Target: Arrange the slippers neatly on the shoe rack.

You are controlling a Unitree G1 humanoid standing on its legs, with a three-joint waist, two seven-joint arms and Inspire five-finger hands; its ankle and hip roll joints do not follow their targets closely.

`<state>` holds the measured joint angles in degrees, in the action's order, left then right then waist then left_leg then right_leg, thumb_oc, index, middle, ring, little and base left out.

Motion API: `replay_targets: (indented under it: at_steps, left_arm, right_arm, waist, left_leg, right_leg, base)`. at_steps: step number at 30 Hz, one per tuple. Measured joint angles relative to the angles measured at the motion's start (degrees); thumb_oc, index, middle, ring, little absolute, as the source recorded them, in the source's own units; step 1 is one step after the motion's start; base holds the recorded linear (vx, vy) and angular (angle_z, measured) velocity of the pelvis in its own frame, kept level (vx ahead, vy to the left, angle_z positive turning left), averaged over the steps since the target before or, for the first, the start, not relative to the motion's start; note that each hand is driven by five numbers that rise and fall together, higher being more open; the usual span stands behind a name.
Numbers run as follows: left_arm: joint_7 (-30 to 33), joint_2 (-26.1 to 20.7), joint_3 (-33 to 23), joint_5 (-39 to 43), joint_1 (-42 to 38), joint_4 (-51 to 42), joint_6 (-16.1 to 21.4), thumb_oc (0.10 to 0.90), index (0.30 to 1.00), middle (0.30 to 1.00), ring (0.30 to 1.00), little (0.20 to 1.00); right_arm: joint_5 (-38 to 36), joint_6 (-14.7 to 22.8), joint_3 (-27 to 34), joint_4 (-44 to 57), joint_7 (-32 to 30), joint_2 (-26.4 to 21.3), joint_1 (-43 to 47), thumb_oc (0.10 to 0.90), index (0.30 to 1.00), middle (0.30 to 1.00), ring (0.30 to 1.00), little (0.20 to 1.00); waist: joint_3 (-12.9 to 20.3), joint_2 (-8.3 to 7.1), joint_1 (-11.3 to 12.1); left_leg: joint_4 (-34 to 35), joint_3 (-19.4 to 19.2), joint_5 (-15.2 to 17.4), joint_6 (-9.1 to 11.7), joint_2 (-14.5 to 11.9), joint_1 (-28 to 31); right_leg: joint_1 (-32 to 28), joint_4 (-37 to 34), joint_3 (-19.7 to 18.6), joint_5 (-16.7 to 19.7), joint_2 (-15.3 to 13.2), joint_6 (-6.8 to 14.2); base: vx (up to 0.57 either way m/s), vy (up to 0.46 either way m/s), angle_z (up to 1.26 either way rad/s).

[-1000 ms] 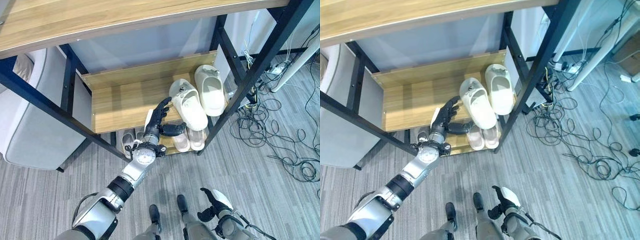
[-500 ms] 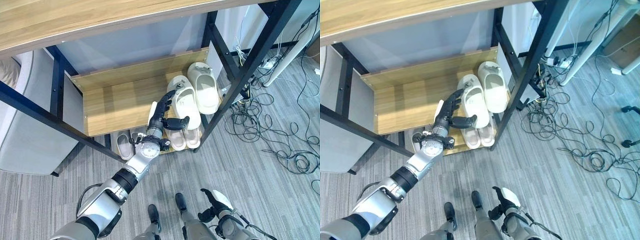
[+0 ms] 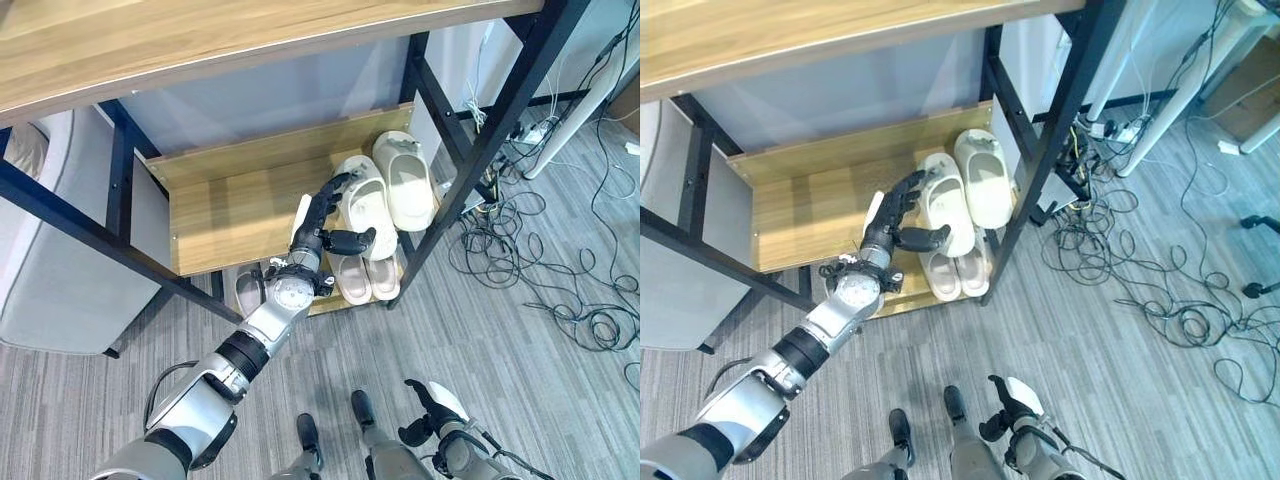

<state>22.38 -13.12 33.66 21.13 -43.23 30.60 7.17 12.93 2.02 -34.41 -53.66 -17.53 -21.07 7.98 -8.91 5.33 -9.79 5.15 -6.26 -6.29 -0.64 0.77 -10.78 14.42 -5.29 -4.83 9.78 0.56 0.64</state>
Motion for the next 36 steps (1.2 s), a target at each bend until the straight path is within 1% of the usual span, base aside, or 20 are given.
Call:
replay_targets:
  at_steps: [2, 4, 8, 10, 12, 15, 20, 24, 27, 31, 33, 36]
  left_arm:
    - [-0.7, -0.2, 0.0, 0.1, 0.0, -1.6, 0.0, 0.8, 0.9, 0.9, 0.9, 0.9]
    - [-1.6, -0.3, 0.0, 0.2, 0.0, -3.8, 0.0, 0.8, 0.9, 0.9, 0.9, 0.9]
    - [-3.8, -2.0, 0.0, 1.0, 1.2, -10.8, 0.1, 0.8, 0.9, 0.9, 0.9, 0.9]
    - [-5.2, -3.0, -0.3, 1.4, 3.1, -14.4, 0.3, 0.8, 0.9, 0.9, 0.9, 0.9]
    - [-6.6, -4.4, -0.6, 1.9, 6.5, -18.6, 0.6, 0.8, 0.9, 0.9, 0.9, 0.9]
    - [-9.5, -4.9, -0.6, 3.6, 10.8, -21.7, 0.7, 0.8, 0.9, 0.9, 0.9, 0.9]
    - [-14.6, -5.2, 0.5, 6.0, 15.8, -23.2, 0.4, 0.8, 0.9, 0.9, 0.9, 0.9]
    - [-17.5, -4.7, 4.0, 6.4, 16.5, -24.0, -0.1, 0.8, 0.9, 0.9, 0.9, 0.9]
    - [-18.5, -2.6, 6.9, 6.4, 16.5, -24.0, -0.1, 0.8, 0.9, 0.9, 0.9, 0.9]
    - [-20.4, -1.1, 11.0, 6.2, 16.6, -23.5, -0.2, 0.8, 0.9, 0.9, 0.9, 0.9]
    - [-20.6, -0.1, 12.0, 5.8, 16.6, -22.2, -0.2, 0.8, 0.9, 0.9, 0.9, 0.9]
    - [-20.5, 0.7, 13.4, 5.8, 16.6, -19.9, -0.1, 0.8, 0.9, 0.9, 0.9, 0.9]
  right_arm:
    - [-0.4, -0.1, 0.0, -0.1, 0.1, 0.4, -0.1, 0.8, 0.9, 0.9, 0.9, 0.9]
    - [-0.6, -0.1, 0.1, -0.1, 0.5, 0.6, 0.4, 0.8, 0.9, 0.9, 0.9, 0.9]
    - [-0.7, -0.4, 0.1, -0.1, 1.1, 1.5, 0.9, 0.8, 0.9, 0.9, 0.9, 0.9]
    - [-0.7, -0.4, 0.2, -0.2, 1.3, 1.6, 1.1, 0.8, 0.9, 0.9, 0.9, 0.9]
    - [-0.7, -0.4, 0.8, -0.2, 1.7, 1.8, 1.4, 0.8, 0.9, 0.9, 0.9, 0.9]
    - [-0.7, -0.4, 2.1, -0.4, 2.1, 2.0, 1.4, 0.8, 0.9, 0.9, 0.9, 0.9]
    - [-0.6, -0.6, 2.7, -2.4, 2.5, 2.4, 1.7, 0.8, 0.9, 0.9, 0.9, 0.9]
    - [-0.6, -0.6, 2.9, -2.6, 2.5, 3.5, 1.3, 0.8, 0.9, 0.9, 0.9, 0.9]
    - [-0.6, -0.5, 2.8, -3.5, 2.5, 4.7, 1.4, 0.8, 0.9, 0.9, 0.9, 0.9]
    - [-0.6, -0.5, 2.4, -4.4, 2.5, 5.9, 1.5, 0.8, 0.9, 0.9, 0.9, 0.9]
    - [-0.6, -0.5, 2.3, -4.4, 2.5, 5.9, 1.4, 0.8, 0.9, 0.9, 0.9, 0.9]
    - [-0.6, -0.5, 2.3, -4.4, 2.4, 5.8, 1.8, 0.8, 0.9, 0.9, 0.9, 0.9]
  waist:
    - [0.0, 0.02, 0.2]
    - [0.1, 0.08, 1.0]
    - [0.1, 0.15, 2.2]
    - [0.3, 0.47, 3.0]
    - [0.4, 0.63, 3.3]
    - [0.5, 0.78, 4.5]
    - [0.6, 0.76, 5.0]
    - [0.7, 0.65, 4.9]
    - [0.8, 0.54, 4.8]
    - [0.8, 0.56, 4.2]
    - [0.9, 0.61, 4.1]
    - [0.9, 0.7, 4.1]
  left_leg:
    - [0.0, 0.4, -0.1, 0.1, 0.0, 0.3]
    - [0.0, 0.6, -0.1, 0.2, -0.1, 0.6]
    - [0.0, 1.9, -0.3, 0.4, -0.2, 1.4]
    - [0.0, 2.4, -0.3, 0.4, -0.2, 1.8]
    - [0.0, 2.9, -0.3, 0.4, -0.2, 2.3]
    - [0.0, 3.1, -0.3, 0.4, -0.2, 3.0]
    - [0.0, 3.5, -0.2, 0.4, -0.2, 3.9]
    - [0.0, 3.5, -0.2, 0.4, -0.2, 4.5]
    - [0.0, 3.4, -0.2, 0.4, -0.1, 4.6]
    - [0.0, 3.0, -0.2, 0.3, -0.1, 4.6]
    - [0.0, 2.7, -0.2, 0.3, -0.1, 4.6]
    - [0.0, 1.4, 0.0, 0.1, -0.1, 4.3]
  right_leg:
    - [-0.5, 0.0, 0.3, 0.0, 0.0, -0.1]
    - [-0.8, 0.0, 0.7, 0.0, 0.0, -0.1]
    - [-2.1, 0.0, 1.9, 0.0, 0.1, -0.3]
    - [-2.7, 0.0, 2.5, -0.3, 0.0, -0.3]
    - [-3.4, 0.0, 2.8, -0.4, 0.0, -0.5]
    - [-4.1, 0.0, 3.0, -0.6, 0.0, -0.6]
    - [-5.2, 0.0, 3.2, -1.0, 0.0, -0.2]
    - [-5.7, 0.0, 3.2, -1.1, 0.0, -0.1]
    - [-5.7, 0.0, 3.1, -1.1, 0.0, -0.1]
    - [-5.6, 0.0, 2.8, -1.1, 0.0, -0.2]
    - [-5.5, 0.0, 2.5, -1.0, 0.0, -0.2]
    - [-4.7, 0.0, 1.1, -0.8, 0.1, -0.2]
  base:
    - [-0.01, -0.029, 0.08]
    - [-0.01, -0.026, 0.07]
    - [-0.01, -0.024, 0.15]
    - [-0.01, -0.016, 0.13]
    - [-0.02, -0.005, 0.13]
    - [0.0, -0.009, 0.04]
    - [0.0, -0.003, 0.03]
    - [0.0, 0.0, 0.0]
    - [-0.01, 0.004, -0.01]
    - [-0.05, 0.018, -0.05]
    - [-0.05, 0.035, -0.09]
    - [-0.05, 0.056, -0.26]
